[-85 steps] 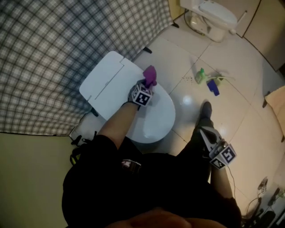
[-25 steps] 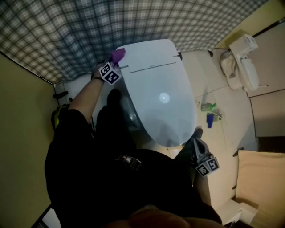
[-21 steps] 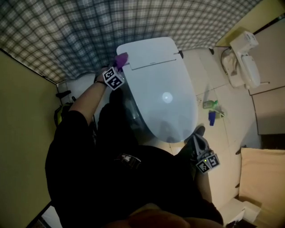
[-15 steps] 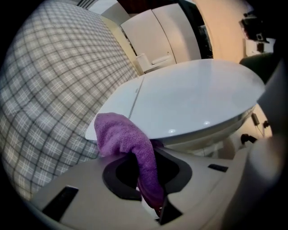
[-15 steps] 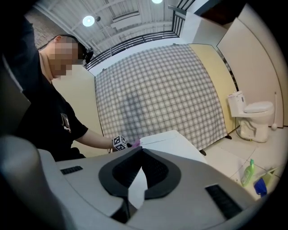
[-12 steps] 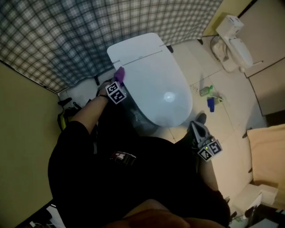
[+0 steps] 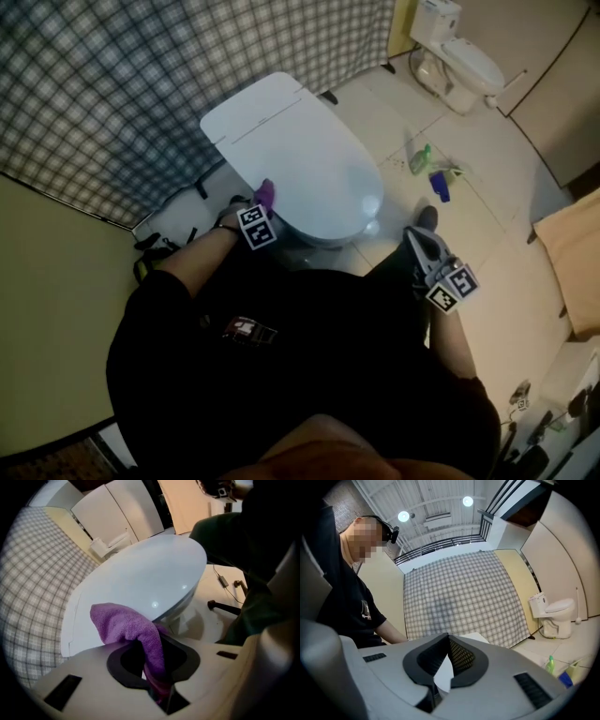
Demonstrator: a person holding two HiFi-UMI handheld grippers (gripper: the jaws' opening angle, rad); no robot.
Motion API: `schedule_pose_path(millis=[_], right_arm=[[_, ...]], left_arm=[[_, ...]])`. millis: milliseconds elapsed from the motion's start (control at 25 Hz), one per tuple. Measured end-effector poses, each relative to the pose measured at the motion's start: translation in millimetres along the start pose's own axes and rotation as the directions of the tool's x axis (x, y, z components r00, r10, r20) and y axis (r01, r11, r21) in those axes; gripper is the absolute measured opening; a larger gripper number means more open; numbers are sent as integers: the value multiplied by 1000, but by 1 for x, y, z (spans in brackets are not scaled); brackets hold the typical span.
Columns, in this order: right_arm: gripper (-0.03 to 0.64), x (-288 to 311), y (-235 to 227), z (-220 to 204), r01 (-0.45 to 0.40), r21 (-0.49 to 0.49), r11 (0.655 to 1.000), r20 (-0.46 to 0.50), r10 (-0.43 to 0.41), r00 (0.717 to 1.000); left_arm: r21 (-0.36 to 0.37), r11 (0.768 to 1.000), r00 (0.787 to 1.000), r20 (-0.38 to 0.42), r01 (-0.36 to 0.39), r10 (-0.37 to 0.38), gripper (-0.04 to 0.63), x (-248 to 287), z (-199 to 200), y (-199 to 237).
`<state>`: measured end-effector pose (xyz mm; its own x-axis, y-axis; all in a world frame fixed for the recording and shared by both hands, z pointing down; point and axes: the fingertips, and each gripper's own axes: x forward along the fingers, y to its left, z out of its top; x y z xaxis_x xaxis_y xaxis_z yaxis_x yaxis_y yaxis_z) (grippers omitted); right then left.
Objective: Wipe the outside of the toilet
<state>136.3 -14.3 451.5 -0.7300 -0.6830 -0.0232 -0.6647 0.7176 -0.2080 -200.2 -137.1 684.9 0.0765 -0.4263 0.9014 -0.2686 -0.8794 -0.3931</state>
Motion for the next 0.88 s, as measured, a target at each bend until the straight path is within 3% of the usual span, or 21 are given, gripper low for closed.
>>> schedule_pose_path(millis=[200,400,600,880], right_arm=[[-8,-24,-3,9,18,-18,1000,48,-17,999],[-8,-39,-7,16,32,-23,999,84,-30,996],[-8,-52,-12,14,45,-11,999,92,-43,995],[-8,-69,-25,11,85,16,996,106,-86,991]], left_arm=[[156,985,997,-16,73,-71,57,-13,33,-55],[397,909,991,-4,126,-136,57,-4,70,-116],[402,889,970,13,218,-243,57,-4,104,-146],[352,888,933,93,295,-347,57,-7,150,-166]])
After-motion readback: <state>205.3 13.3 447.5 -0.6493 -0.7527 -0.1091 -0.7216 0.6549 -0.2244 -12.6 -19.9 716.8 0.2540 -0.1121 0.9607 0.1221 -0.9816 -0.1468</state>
